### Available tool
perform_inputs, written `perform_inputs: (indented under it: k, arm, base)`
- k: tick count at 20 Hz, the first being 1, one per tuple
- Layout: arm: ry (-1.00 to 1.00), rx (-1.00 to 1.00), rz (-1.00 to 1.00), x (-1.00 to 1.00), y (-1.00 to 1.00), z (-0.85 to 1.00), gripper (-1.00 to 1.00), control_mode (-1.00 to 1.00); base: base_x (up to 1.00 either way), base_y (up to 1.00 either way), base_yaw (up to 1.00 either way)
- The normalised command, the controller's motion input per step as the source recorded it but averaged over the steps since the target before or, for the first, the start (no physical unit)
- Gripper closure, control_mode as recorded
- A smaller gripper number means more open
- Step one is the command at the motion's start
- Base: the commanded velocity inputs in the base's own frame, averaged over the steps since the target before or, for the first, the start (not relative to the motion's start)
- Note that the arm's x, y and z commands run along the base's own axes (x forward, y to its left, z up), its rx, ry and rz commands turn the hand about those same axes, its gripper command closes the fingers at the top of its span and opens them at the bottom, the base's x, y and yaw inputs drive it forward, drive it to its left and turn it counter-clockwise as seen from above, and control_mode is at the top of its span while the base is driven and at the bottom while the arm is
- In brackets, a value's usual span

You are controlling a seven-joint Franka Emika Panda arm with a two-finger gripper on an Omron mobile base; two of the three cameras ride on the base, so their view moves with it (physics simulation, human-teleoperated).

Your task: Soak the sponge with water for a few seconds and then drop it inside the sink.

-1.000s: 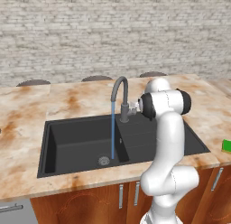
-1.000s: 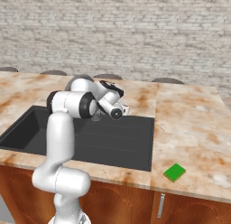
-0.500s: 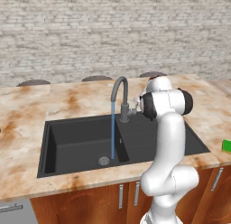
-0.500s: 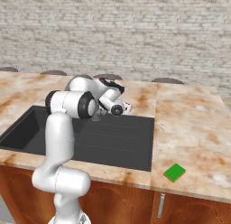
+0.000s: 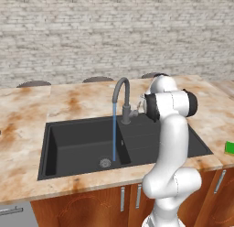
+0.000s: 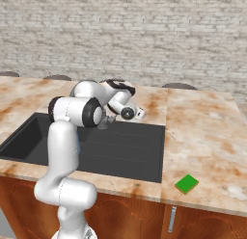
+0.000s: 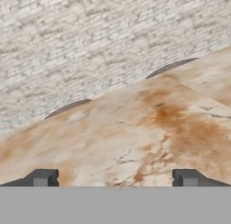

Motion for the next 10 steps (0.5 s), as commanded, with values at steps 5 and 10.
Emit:
perform_inputs:
  k: [5,10]
  arm:
    - [0.23,0.05,-0.09,-0.04,-0.47,0.48,-1.00,-1.00]
    - [0.25,0.06,-0.10,-0.04,-0.56,0.63,-1.00,-1.00]
  base:
    - [0.00,0.00,0.00]
    - [0.00,0.00,0.00]
